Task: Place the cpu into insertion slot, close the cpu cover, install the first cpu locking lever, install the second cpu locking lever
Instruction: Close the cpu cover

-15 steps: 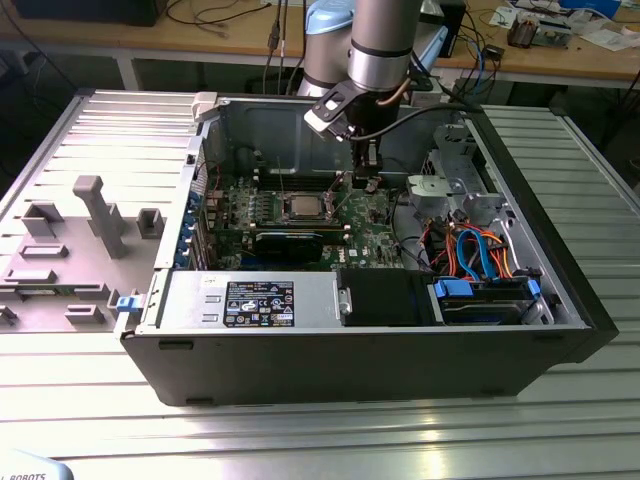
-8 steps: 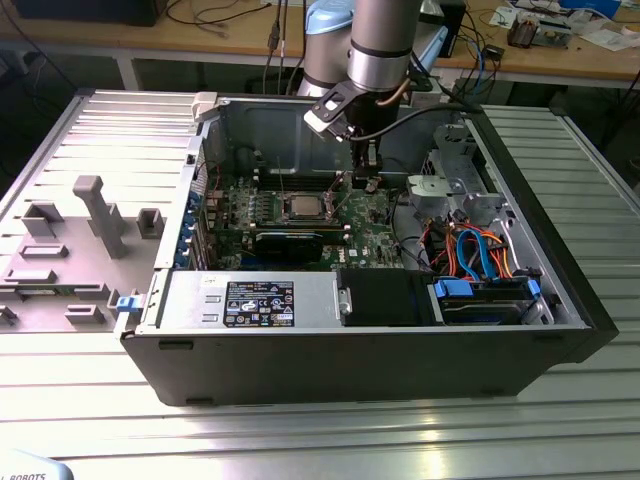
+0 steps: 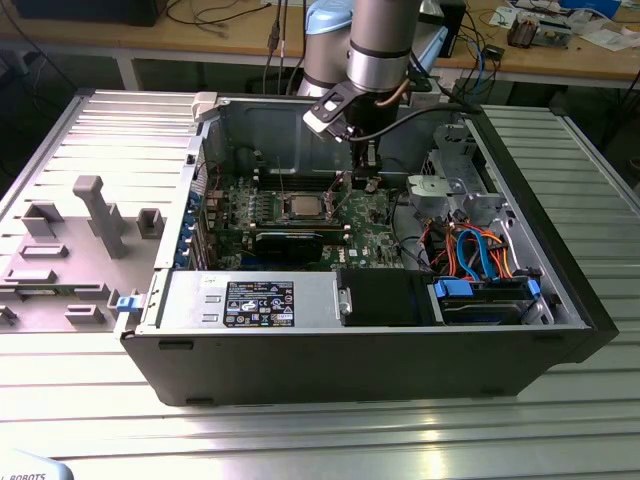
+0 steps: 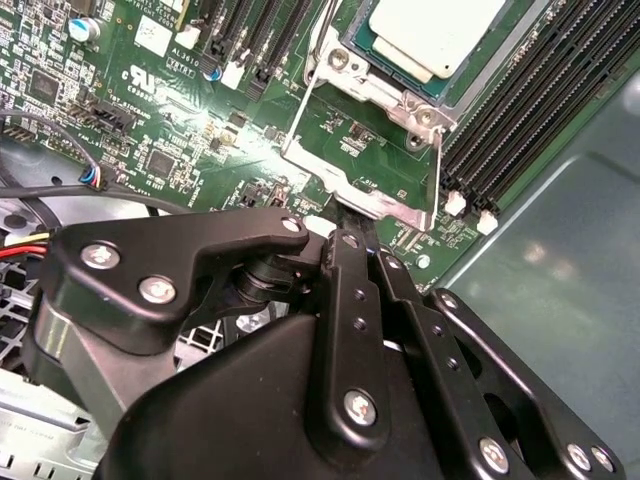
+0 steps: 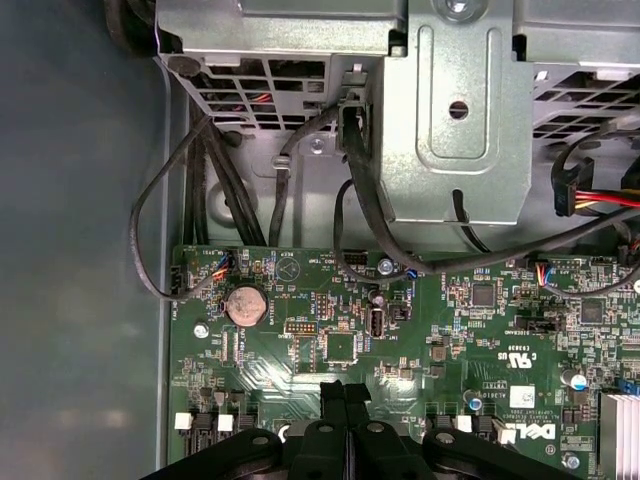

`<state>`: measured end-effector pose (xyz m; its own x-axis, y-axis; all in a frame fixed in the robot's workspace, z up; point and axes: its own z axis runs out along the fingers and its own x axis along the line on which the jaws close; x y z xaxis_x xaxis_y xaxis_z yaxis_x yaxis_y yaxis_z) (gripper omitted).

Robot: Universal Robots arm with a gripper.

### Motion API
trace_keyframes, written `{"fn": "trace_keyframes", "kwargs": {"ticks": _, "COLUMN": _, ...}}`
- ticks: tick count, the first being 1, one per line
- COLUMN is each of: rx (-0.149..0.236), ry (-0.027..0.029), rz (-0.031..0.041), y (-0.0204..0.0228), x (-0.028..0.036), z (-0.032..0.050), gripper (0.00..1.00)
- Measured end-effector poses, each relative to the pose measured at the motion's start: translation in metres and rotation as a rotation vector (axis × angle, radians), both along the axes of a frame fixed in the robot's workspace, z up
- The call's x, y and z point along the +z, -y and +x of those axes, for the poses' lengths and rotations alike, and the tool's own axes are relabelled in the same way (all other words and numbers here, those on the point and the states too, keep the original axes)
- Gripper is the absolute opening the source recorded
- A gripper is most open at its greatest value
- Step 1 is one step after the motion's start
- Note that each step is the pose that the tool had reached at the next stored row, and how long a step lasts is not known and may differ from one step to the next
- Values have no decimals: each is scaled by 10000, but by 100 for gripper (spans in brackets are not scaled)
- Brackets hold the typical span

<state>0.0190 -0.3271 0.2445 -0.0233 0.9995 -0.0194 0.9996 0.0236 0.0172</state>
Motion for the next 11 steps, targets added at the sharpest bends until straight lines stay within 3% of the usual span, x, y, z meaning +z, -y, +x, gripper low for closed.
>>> {"fn": "trace_keyframes", "kwargs": {"ticks": 11, "rx": 0, "ry": -1, "rz": 0, "y": 0, "x": -15, "z": -29, "gripper": 11}}
